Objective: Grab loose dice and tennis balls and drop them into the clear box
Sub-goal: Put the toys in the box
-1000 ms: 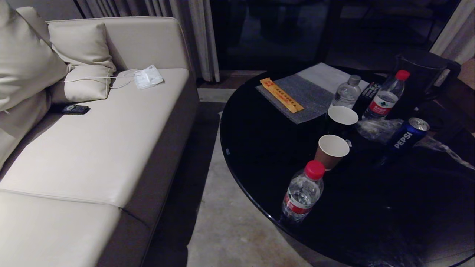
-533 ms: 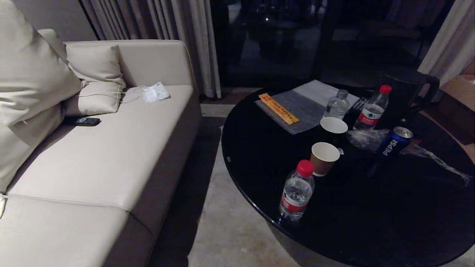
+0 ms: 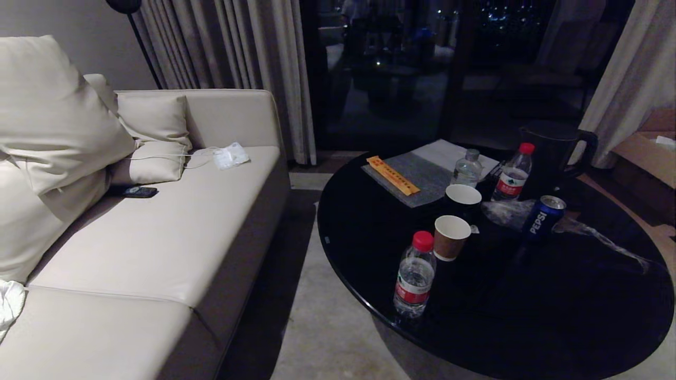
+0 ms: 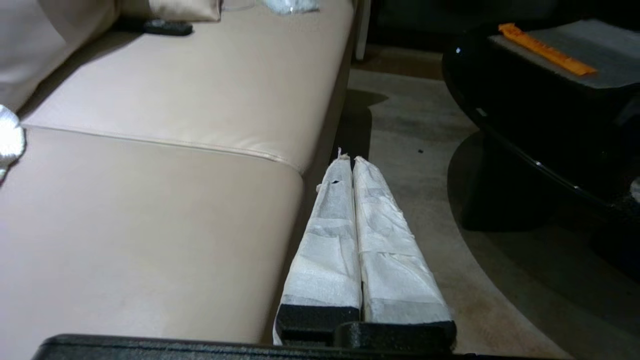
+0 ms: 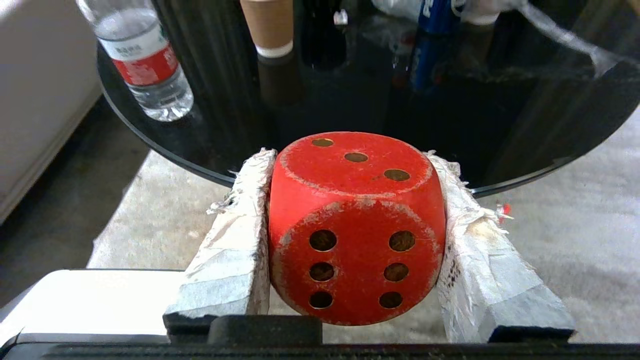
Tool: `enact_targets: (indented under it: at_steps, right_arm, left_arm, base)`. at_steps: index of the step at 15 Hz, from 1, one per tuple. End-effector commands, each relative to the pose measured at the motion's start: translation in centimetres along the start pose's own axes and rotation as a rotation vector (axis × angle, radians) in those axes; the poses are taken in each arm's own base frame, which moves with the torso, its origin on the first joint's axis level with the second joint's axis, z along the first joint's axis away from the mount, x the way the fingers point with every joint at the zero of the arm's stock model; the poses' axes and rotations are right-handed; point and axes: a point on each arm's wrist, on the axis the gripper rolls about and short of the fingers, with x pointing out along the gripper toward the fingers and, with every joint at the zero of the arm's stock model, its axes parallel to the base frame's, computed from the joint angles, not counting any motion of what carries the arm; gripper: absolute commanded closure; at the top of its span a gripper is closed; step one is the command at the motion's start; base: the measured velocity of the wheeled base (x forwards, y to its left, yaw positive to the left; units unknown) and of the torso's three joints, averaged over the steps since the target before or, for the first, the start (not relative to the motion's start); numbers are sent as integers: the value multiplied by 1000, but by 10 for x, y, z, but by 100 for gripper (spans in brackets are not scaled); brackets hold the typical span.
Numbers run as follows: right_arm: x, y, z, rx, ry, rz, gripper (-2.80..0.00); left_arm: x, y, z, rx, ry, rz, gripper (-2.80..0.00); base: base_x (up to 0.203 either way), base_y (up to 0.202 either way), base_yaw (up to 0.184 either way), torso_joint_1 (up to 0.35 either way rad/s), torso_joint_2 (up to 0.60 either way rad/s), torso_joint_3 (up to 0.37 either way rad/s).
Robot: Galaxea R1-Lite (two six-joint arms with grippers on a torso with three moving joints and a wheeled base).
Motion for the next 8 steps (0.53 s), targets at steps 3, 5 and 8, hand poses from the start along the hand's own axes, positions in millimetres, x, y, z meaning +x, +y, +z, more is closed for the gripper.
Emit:
enact_targets:
  at_steps: [3, 5, 8]
  right_arm:
    - [0, 0, 0, -1, 3, 1, 0]
    - [0, 0, 0, -1, 3, 1, 0]
    - [0, 0, 0, -1, 3, 1, 0]
  left_arm:
    - [0, 0, 0, 4, 4, -4, 0]
    - [0, 0, 0, 33, 2, -4, 0]
    - [0, 0, 0, 33, 3, -4, 0]
  base:
    - [0, 0, 0, 1, 0, 89]
    - [0, 0, 0, 3, 4, 13]
    - [-92, 0, 0, 2, 0, 0]
